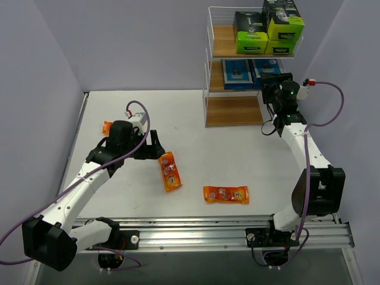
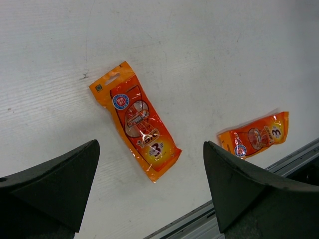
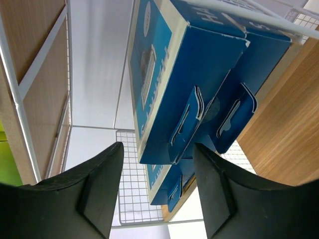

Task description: Place and organize the shaving razors onto the shelf

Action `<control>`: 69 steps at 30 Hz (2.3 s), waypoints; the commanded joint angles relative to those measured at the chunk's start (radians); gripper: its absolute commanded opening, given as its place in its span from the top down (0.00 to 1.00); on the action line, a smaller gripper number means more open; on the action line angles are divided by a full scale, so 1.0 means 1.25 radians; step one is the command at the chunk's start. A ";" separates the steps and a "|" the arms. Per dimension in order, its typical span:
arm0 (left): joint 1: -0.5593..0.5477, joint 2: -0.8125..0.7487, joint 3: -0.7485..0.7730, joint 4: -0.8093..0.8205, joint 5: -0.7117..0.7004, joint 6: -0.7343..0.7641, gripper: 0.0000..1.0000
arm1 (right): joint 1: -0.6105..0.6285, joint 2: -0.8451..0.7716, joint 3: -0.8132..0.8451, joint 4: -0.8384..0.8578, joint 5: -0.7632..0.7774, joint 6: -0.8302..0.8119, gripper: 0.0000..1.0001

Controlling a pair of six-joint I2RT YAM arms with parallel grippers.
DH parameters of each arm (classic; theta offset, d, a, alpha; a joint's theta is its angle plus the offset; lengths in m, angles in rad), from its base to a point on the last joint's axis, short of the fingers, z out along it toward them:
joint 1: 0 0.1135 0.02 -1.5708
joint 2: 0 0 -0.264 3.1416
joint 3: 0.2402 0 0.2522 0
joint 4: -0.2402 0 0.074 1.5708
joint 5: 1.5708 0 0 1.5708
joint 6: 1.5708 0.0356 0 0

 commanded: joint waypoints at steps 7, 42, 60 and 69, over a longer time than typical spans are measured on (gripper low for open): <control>0.018 -0.027 0.049 -0.015 -0.064 0.035 0.06 | -0.038 -0.092 0.005 -0.001 -0.068 -0.016 0.34; 0.021 -0.041 0.075 -0.063 -0.318 0.038 0.06 | 0.406 -0.317 -0.354 -0.311 -0.312 -0.672 0.39; 0.053 -0.192 0.011 -0.032 -0.403 0.079 0.02 | 0.814 0.049 -0.159 -0.340 0.025 -0.622 0.58; 0.053 -0.181 0.021 -0.045 -0.384 0.059 0.05 | 0.845 0.216 -0.019 -0.379 0.089 -0.614 0.55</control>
